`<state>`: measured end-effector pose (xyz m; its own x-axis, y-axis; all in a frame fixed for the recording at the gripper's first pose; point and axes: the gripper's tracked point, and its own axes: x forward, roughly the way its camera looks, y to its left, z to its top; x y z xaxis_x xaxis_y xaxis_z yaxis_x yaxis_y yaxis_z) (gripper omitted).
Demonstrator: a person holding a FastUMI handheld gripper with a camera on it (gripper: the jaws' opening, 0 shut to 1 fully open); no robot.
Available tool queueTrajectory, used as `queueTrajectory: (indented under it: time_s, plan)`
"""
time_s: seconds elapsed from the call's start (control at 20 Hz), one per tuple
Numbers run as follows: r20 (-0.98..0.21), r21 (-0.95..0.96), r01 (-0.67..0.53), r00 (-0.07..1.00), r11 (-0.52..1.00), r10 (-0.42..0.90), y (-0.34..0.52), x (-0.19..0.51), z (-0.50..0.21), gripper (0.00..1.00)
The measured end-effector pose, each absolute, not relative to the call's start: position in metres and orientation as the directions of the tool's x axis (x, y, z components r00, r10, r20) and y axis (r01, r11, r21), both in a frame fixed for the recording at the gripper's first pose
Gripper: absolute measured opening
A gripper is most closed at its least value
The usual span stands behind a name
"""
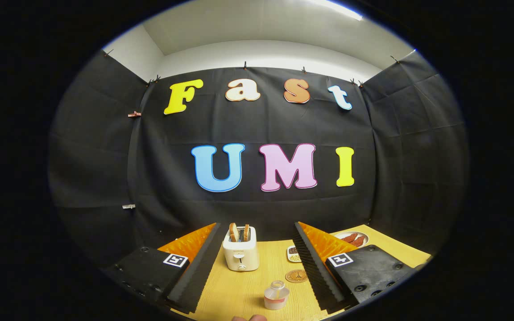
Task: Take the bottle from table, then pour the juice into the cup, finally place the bottle on the coaster
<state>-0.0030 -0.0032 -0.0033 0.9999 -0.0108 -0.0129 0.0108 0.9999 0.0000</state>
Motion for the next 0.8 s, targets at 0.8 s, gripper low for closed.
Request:
queueTrajectory:
  time_s: [0.8]
  plan:
    - [-0.044,-0.125,0.087,0.995,0.988,-0.094,-0.030,-0.016,-0.122,0.98]
